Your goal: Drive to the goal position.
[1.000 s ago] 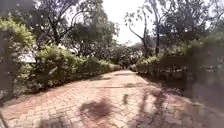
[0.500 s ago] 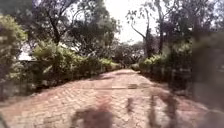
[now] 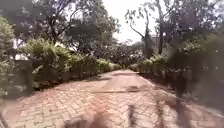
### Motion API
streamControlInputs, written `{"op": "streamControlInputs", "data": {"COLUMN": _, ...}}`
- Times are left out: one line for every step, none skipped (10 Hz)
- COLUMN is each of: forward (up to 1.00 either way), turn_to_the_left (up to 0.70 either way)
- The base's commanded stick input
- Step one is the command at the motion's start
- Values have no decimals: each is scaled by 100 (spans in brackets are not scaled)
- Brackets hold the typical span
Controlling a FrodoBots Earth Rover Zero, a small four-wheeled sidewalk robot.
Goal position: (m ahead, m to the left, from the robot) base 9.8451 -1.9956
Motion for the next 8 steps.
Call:
{"op": "streamControlInputs", "data": {"forward": 70, "turn_to_the_left": 0}}
{"op": "streamControlInputs", "data": {"forward": 70, "turn_to_the_left": 0}}
{"op": "streamControlInputs", "data": {"forward": 70, "turn_to_the_left": 0}}
{"op": "streamControlInputs", "data": {"forward": 70, "turn_to_the_left": 0}}
{"op": "streamControlInputs", "data": {"forward": 70, "turn_to_the_left": 0}}
{"op": "streamControlInputs", "data": {"forward": 70, "turn_to_the_left": 0}}
{"op": "streamControlInputs", "data": {"forward": 70, "turn_to_the_left": 0}}
{"op": "streamControlInputs", "data": {"forward": 70, "turn_to_the_left": 0}}
